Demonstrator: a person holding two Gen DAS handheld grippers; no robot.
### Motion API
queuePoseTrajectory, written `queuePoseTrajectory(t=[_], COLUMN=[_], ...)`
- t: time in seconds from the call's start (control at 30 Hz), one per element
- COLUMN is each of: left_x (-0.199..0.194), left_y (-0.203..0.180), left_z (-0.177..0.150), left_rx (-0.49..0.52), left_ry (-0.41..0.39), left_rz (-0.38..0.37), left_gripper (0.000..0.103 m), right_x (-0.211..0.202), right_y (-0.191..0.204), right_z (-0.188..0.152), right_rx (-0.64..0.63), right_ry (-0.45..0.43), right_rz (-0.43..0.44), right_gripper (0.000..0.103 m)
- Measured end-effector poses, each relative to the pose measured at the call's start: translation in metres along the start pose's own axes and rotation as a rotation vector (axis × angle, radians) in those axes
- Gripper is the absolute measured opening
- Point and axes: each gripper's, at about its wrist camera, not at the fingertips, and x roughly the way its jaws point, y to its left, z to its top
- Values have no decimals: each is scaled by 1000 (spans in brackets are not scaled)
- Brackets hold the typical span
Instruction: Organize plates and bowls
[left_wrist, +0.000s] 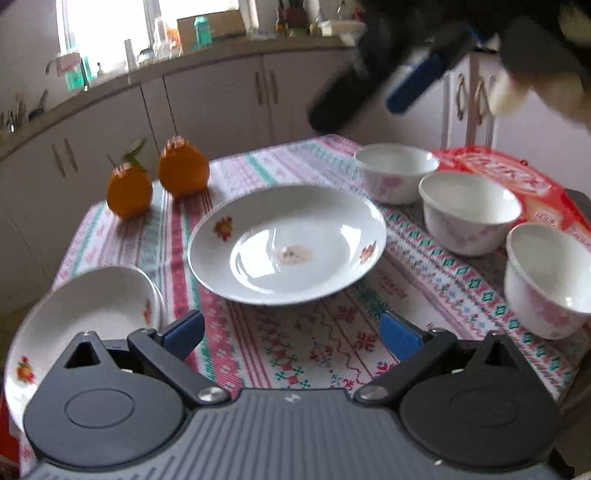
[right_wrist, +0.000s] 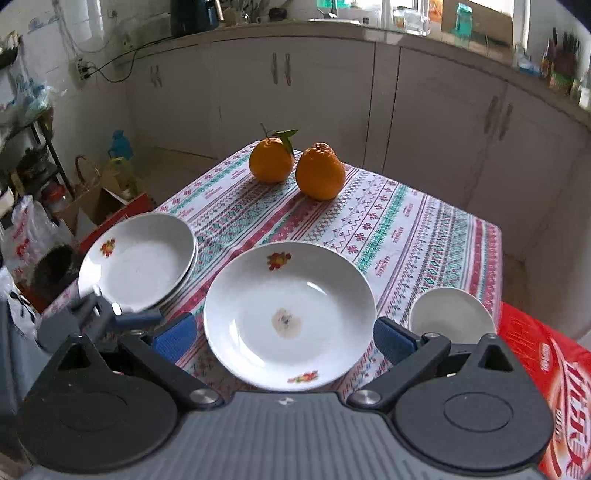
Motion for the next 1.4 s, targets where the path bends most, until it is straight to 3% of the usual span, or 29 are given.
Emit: queuePoseTrajectory(t=[0.23, 0.43, 0.6, 0.73, 0.97, 1.07, 1.13, 1.4], left_x=[26, 40, 44, 45, 48, 49, 50, 51], left_y=[1, 4, 4, 5, 7, 6, 6, 11], left_z=[-2, 1, 3, 4, 5, 5, 5, 6], left_rx=[-37, -63, -55, -51, -44, -41, -37, -48], left_ry=[40, 53, 43, 40, 31, 24, 18, 3], left_rz=[-24, -37, -45, -46, -51, -63, -53, -27], left_gripper=[101, 101, 100, 100, 100, 100, 98, 95], right_x=[55, 100, 136, 150, 169, 178, 181, 186], right_y=[-41, -55, -67, -74, -88, -90, -87, -92], right_z=[39, 56, 65, 69, 72, 68, 64, 65], right_rx=[103, 94, 85, 34, -44, -66, -91, -81], right_ry=[121, 195, 255, 261, 311, 356, 368, 351], right_rz=[100, 91, 92, 109, 168, 200, 213, 255], right_gripper=[103, 98, 83, 72, 71, 58, 55, 54])
